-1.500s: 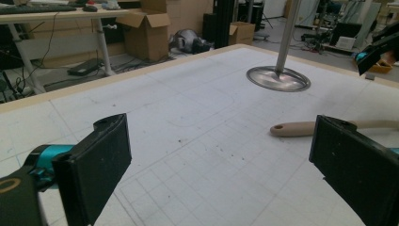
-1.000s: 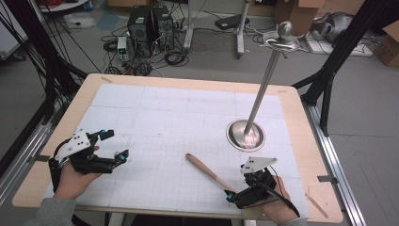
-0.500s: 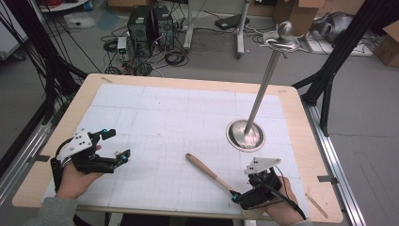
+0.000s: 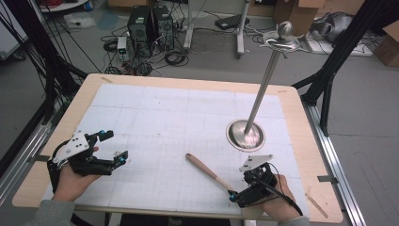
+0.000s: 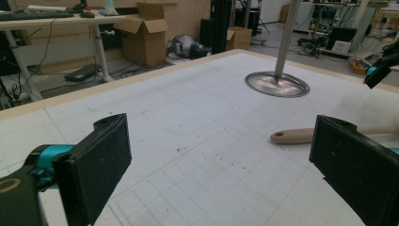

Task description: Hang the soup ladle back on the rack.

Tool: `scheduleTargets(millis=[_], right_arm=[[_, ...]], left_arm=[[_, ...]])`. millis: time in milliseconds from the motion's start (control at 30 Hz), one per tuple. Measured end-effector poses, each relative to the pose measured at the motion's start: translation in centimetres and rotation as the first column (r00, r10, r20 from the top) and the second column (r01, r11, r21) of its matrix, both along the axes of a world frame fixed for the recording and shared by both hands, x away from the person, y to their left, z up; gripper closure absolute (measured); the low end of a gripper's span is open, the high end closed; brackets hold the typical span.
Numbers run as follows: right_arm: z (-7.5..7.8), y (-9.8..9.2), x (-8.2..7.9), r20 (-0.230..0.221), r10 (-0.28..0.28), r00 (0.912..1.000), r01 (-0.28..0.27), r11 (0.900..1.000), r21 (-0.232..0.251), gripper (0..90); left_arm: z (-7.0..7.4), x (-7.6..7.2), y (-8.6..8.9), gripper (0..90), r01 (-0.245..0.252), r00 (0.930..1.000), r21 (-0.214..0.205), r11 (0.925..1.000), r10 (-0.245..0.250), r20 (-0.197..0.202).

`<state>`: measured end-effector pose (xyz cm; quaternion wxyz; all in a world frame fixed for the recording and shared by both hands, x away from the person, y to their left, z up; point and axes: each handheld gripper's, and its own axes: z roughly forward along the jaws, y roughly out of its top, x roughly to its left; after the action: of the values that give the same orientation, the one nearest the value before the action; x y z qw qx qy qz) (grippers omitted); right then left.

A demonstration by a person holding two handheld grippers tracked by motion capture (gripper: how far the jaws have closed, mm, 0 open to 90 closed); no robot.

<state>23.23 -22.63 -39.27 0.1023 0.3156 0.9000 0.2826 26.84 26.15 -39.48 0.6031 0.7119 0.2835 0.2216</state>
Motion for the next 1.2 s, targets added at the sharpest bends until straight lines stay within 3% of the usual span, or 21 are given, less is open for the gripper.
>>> scheduleTargets(millis=[167,400,567,833,1200], right_arm=[[-0.2,0.9,0.3,-0.003,0.007,1.0000,-0.007,0.9988,-0.049,0.0],[-0.1,1.4,0.4,-0.004,0.018,0.9998,-0.018,0.9973,-0.072,4.7],[-0.3,1.6,0.3,-0.034,0.048,0.9983,-0.052,0.9921,-0.114,14.4],[-0.6,2.1,0.2,-0.082,0.046,0.9955,-0.059,0.9850,-0.162,28.6],[-1.9,2.9,0.5,-0.132,0.038,0.9905,-0.063,0.9790,-0.194,40.0]], left_arm=[[-0.2,-0.1,0.1,6.4,-0.003,1.0000,0.008,1.0000,0.003,-0.005],[-0.1,-0.3,0.3,6.4,-0.009,1.0000,0.004,1.0000,0.009,-0.002],[-0.2,-0.2,0.3,6.4,-0.008,0.9999,0.009,0.9999,0.008,-0.006],[-0.2,-0.2,0.3,6.4,-0.008,1.0000,0.008,0.9999,0.008,-0.006],[-0.2,-0.2,0.3,6.4,-0.011,0.9999,0.010,0.9999,0.011,-0.009]])
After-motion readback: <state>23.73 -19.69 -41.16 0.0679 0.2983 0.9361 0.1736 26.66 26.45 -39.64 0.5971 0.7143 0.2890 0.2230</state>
